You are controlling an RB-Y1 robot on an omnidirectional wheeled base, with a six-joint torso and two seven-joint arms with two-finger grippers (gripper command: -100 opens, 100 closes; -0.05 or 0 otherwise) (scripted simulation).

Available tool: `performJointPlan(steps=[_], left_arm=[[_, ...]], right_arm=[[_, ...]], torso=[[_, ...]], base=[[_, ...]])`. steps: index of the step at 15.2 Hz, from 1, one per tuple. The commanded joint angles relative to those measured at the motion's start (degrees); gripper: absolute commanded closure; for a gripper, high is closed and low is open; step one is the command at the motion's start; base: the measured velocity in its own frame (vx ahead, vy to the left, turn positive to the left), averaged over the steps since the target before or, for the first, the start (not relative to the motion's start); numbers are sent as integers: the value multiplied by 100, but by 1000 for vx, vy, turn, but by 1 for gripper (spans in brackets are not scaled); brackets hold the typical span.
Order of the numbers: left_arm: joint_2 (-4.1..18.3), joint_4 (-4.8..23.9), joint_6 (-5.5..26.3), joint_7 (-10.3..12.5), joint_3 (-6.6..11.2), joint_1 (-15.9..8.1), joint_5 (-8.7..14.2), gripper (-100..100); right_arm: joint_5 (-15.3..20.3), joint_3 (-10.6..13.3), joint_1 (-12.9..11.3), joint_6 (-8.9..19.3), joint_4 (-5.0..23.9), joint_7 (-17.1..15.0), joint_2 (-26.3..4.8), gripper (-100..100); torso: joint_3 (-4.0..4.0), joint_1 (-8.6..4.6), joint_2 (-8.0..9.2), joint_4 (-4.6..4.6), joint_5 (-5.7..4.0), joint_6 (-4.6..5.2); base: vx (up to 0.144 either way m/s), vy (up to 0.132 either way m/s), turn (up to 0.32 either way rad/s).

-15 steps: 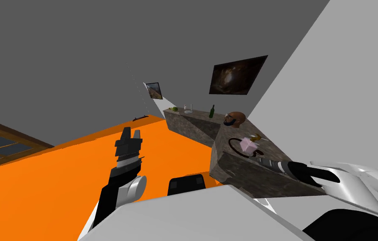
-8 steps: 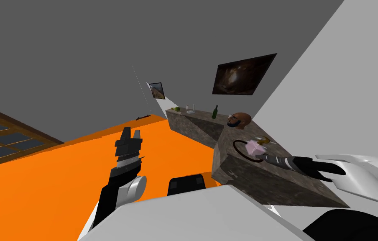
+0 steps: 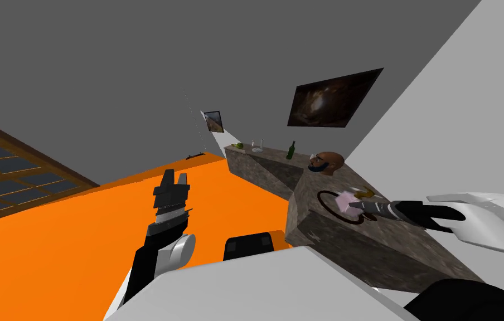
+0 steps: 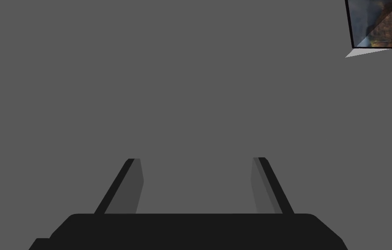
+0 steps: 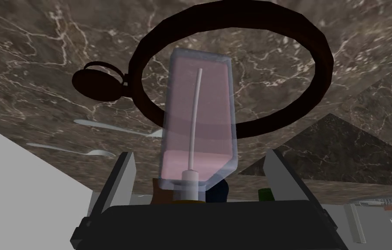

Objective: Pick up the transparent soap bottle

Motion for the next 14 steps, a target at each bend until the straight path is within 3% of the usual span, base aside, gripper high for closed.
performJointPlan(steps=[1, 2, 3, 6, 10, 13, 14], left_arm=[[0, 0, 0, 0, 0, 0, 0, 0], [0, 0, 0, 0, 0, 0, 0, 0], [0, 0, 0, 0, 1, 0, 0, 0], [0, 0, 0, 0, 0, -1, 0, 0], [0, 0, 0, 0, 0, -1, 0, 0], [0, 0, 0, 0, 0, 0, 0, 0], [0, 0, 0, 0, 1, 0, 0, 0]], right_arm=[[25, 3, 104, 3, 169, -61, -161, -100], [32, -43, 71, 31, 58, -35, -85, -100], [88, 0, 156, -96, 345, -96, 125, -100], [107, 32, 189, -167, 480, -113, 239, -100], [185, 163, 318, -448, 1020, -184, 692, -100], [185, 163, 318, -448, 1020, -184, 692, -100], [204, 195, 351, -519, 1155, -201, 805, -100]], torso=[[0, 0, 0, 0, 0, 0], [-4, -5, -6, -2, -2, 1], [-1, -11, 0, -1, -5, 5], [17, -10, 30, 6, -6, 4], [22, -12, 39, 9, -13, 0], [21, -19, 36, 8, -16, 3], [20, -21, 35, 8, -17, 3]], base=[[98, 9, 119], [61, -3, 43], [17, 13, 213], [-11, 19, 170], [-16, 25, 198], [-8, 11, 44], [-3, 10, 83]])
